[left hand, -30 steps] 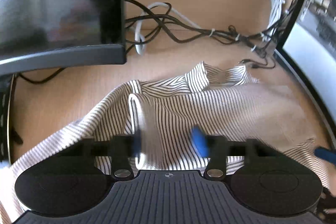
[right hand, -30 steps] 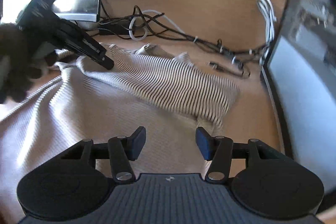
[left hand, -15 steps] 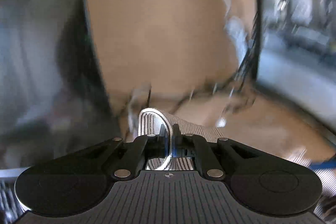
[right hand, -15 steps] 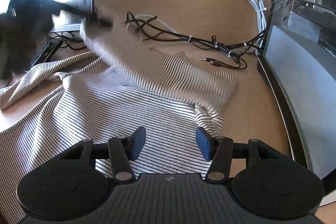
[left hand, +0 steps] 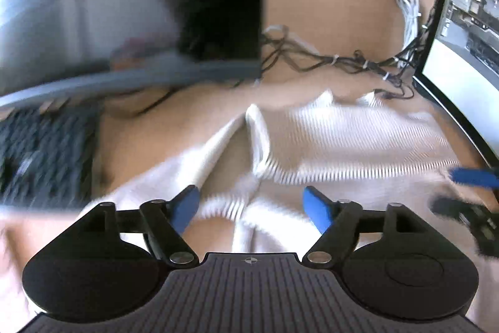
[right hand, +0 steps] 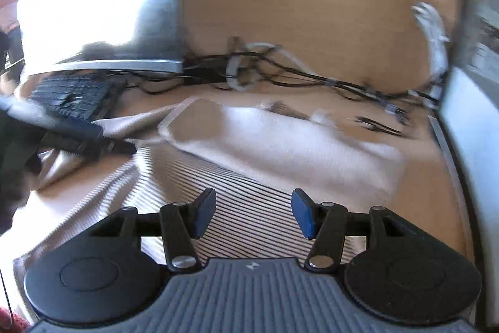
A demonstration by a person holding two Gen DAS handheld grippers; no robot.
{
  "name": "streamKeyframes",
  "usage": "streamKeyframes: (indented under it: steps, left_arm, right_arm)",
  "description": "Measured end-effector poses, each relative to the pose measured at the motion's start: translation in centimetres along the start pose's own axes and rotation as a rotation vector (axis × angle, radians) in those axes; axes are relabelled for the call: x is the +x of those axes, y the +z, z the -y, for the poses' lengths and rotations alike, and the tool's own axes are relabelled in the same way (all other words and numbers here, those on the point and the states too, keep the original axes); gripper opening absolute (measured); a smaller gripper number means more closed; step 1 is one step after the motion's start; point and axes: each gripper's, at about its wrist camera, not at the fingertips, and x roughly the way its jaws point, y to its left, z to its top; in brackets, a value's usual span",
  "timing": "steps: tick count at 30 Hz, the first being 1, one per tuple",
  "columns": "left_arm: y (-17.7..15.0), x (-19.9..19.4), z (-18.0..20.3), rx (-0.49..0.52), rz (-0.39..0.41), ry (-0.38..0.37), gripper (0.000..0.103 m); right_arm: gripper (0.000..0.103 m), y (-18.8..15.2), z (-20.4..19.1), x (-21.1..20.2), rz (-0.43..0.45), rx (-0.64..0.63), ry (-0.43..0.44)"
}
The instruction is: Fold clothes
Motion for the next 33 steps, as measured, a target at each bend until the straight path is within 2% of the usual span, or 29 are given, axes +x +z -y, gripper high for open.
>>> streamKeyframes:
  steps: [6,9,10,11,13,15,17,18,19,20,21,24,28,33]
  left_arm:
    - [-5.6,-5.0,-3.7,-0.056,-0.058,0.160,0.081]
    - [-7.2,-6.0,-5.0,-0.063,-0.069,0.218,0.078]
    - [-7.5,-5.9,-5.4,-0.077,-0.076,0.235,0.076]
    - [-7.7,-5.7,-6.1,-0.101,-0.084,0.250,0.070]
    - [-7.9,-5.5,-7.6,-0.179,-0.102,0.255,0.063]
    - [-8.0,-5.3,-9.2,-0.273,-0.114,0.236,0.062]
    - [-7.8,-4.8,-10.0,-0.314,-0.120,0.211,0.059]
    - [-7.8,-4.5,-10.3,-0.335,-0.123,0.198,0.053]
    - [-7.6,-4.3,-10.5,-0.340,-0.123,0.183,0.041]
    - [-7.2,-4.0,-10.5,-0.326,-0.121,0.163,0.018]
    - [-6.9,-3.8,-10.4,-0.312,-0.119,0.144,0.015]
    - [-5.3,-4.2,-10.1,-0.323,-0.081,0.055,0.013]
    - [-1.6,-6.4,-8.5,-0.332,0.012,-0.091,0.012]
    - [4.0,-7.9,-4.2,-0.254,0.115,-0.245,0.012]
  right_arm:
    - [0.054,0.9,-4.7,2.4,-0.026,-0.072,0.115]
    - [0.054,0.9,-6.2,2.6,-0.029,-0.098,0.147]
    - [0.054,0.9,-6.8,2.6,-0.030,-0.106,0.157]
    - [0.054,0.9,-7.3,2.6,-0.030,-0.115,0.168]
    - [0.056,0.9,-8.3,2.7,-0.031,-0.130,0.185]
    - [0.056,1.0,-8.6,2.5,-0.024,-0.133,0.180]
    - [0.056,1.0,-8.6,2.2,-0.005,-0.124,0.159]
    - [0.056,0.8,-8.5,1.9,-0.003,-0.119,0.154]
    - [0.056,0.7,-8.3,1.7,-0.002,-0.113,0.148]
    - [0.056,0.6,-8.1,1.5,-0.002,-0.108,0.141]
    - [0.056,0.5,-7.8,1.4,-0.002,-0.102,0.132]
    - [0.056,0.3,-6.9,1.0,0.005,-0.079,0.102]
    - [0.056,-0.2,-5.2,0.2,0.023,-0.024,0.053]
    - [0.056,-1.0,-3.0,-1.2,0.041,0.037,-0.010]
